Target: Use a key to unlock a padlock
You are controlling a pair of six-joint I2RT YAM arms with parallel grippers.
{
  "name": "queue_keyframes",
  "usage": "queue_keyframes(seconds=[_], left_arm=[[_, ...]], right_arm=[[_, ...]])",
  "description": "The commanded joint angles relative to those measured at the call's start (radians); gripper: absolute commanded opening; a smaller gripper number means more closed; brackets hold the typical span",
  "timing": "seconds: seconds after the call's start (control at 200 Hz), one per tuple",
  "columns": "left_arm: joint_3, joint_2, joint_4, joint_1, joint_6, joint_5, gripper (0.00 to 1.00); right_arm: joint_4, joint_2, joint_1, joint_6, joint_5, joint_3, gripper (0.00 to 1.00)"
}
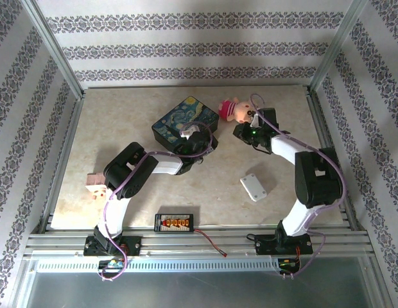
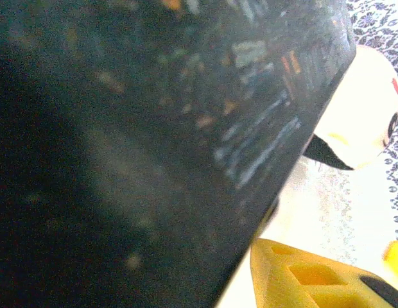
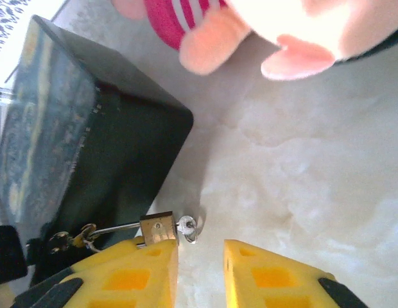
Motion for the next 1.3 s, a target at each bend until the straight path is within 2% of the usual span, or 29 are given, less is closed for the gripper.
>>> queue_keyframes(seconds=[0.0, 0.325, 0.37, 0.455, 0.52, 0.715, 0.879, 1.069, 1.194, 1.294], left_arm=[[-0.026, 0.103, -0.153, -0.007, -0.098, 0.001, 0.47], [-0.010, 0.164, -0.142, -0.020, -0.131, 0.011, 0.43], [-0.010, 0.165, -0.150, -0.023, -0.130, 0.011, 0.38], [-0.013, 0.174, -0.150, -0.026, -0.138, 0.024, 0.35], [-0.018, 0.178, -0.135, -0.028, -0.145, 0.038, 0.28], [-0.022, 0.176, -0.134, -0.034, -0.136, 0.051, 0.26], [-0.034, 0.165, -0.118, -0.033, -0.139, 0.059, 0.13], [-0.066, 0.103, -0.112, -0.031, -0.128, 0.127, 0.00], [-0.094, 0.041, -0.143, -0.025, -0.123, 0.195, 0.00], [-0.106, -0.005, -0.212, -0.009, -0.125, 0.289, 0.00]], right_arm=[[-0.063, -0.049, -0.018, -0.048, 0.030, -0.042, 0.28], [-0.048, -0.115, -0.027, -0.056, 0.019, -0.067, 0.30], [-0.042, -0.117, -0.027, -0.055, 0.014, -0.067, 0.30], [-0.021, -0.118, -0.026, -0.044, 0.003, -0.074, 0.30], [-0.009, -0.120, -0.027, -0.036, -0.002, -0.080, 0.30], [0.018, -0.127, -0.026, -0.033, -0.021, -0.097, 0.30], [0.040, -0.131, -0.023, -0.048, -0.057, -0.116, 0.29], [0.077, -0.154, -0.007, -0.096, -0.092, -0.167, 0.29], [0.122, -0.184, 0.019, -0.139, -0.096, -0.220, 0.29], [0.153, -0.228, 0.064, -0.204, -0.049, -0.274, 0.28]])
